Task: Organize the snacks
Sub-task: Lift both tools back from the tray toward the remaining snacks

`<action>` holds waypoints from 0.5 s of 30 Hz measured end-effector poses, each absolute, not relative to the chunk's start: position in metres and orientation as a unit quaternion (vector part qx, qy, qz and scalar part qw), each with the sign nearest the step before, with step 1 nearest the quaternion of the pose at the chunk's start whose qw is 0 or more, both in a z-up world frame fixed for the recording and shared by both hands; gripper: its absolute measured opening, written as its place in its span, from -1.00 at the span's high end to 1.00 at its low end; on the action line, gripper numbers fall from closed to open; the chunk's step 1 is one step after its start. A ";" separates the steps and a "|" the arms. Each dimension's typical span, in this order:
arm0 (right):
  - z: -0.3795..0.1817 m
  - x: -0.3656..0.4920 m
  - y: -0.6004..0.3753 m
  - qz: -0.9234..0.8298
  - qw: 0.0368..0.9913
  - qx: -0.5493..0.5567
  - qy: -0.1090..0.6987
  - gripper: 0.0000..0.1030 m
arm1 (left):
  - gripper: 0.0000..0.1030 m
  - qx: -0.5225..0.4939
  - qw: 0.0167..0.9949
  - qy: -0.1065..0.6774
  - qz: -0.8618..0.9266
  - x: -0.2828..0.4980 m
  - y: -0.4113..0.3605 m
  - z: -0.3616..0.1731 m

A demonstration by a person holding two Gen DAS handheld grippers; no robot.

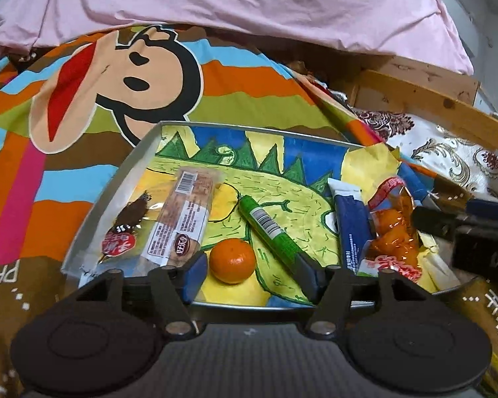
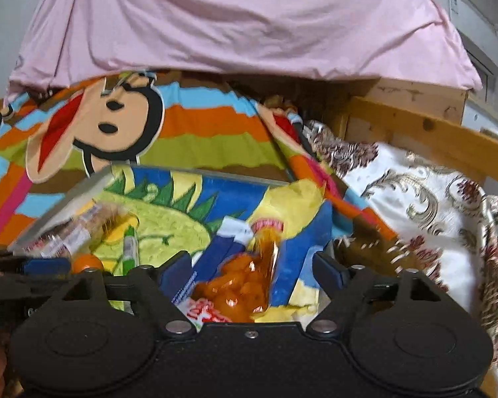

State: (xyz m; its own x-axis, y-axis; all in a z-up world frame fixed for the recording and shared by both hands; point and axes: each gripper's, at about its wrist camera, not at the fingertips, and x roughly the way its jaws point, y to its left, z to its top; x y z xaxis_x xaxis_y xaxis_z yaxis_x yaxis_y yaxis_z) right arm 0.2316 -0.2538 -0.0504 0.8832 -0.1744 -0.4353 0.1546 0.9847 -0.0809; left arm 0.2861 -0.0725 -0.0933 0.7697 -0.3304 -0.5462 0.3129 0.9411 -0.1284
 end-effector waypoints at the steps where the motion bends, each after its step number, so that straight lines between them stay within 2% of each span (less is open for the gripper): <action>1: -0.046 0.227 -0.255 -0.085 0.972 -0.021 0.218 -0.71 | -0.27 -0.016 0.942 0.291 -0.168 0.284 -0.071 -0.090; 5: -0.024 0.205 -0.262 -0.091 0.978 -0.008 0.186 -0.88 | -0.58 -0.028 0.950 0.267 -0.159 0.269 -0.064 -0.071; 10: 0.005 0.174 -0.269 -0.077 0.987 0.021 0.142 -0.98 | -0.73 -0.051 0.958 0.237 -0.154 0.244 -0.051 -0.036; 13: 0.023 0.150 -0.269 -0.064 0.991 0.028 0.113 -0.98 | -0.93 -0.065 0.964 0.212 -0.150 0.225 -0.042 -0.015; 15: 0.031 0.133 -0.266 -0.060 0.993 0.027 0.101 -0.98 | -0.98 -0.068 0.968 0.194 -0.144 0.210 -0.038 0.000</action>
State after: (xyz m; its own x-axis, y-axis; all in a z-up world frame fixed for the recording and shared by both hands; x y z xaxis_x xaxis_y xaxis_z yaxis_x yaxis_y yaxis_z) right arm 0.1331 -0.2664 0.0312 0.9724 -0.1142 -0.2034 0.1253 0.9912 0.0424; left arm 0.2102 -0.0378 -0.0003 0.8833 -0.3049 -0.3562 0.2521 0.9494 -0.1875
